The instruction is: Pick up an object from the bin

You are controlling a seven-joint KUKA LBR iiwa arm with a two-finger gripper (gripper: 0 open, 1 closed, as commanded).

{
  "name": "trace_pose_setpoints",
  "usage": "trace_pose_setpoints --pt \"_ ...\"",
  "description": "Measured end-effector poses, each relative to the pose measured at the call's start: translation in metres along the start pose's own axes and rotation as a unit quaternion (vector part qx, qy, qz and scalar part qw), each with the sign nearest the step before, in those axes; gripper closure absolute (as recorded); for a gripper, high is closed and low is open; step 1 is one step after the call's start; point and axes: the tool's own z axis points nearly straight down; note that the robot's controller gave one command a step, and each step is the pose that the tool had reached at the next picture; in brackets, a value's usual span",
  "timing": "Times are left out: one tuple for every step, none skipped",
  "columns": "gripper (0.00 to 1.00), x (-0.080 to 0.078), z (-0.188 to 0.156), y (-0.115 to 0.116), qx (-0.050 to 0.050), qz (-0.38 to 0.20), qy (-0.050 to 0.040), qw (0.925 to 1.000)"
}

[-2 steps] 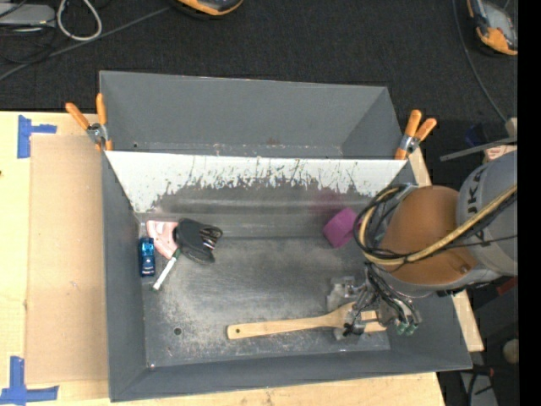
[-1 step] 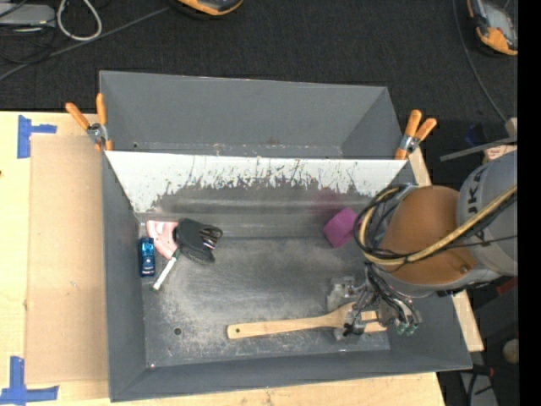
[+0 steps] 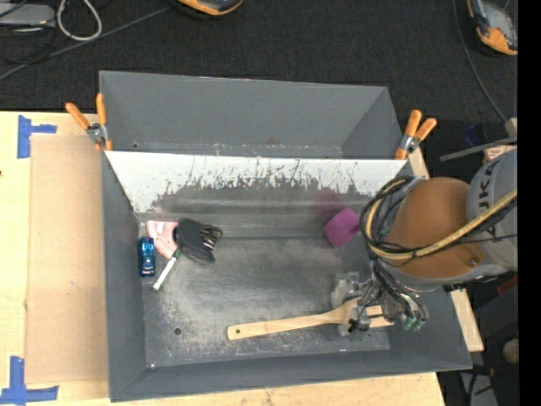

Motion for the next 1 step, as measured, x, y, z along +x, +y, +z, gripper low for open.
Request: trace_pose_setpoints --pt "1.00 -0.0003 -0.0187 0.0001 0.000 0.000 -0.0006 1.0000"
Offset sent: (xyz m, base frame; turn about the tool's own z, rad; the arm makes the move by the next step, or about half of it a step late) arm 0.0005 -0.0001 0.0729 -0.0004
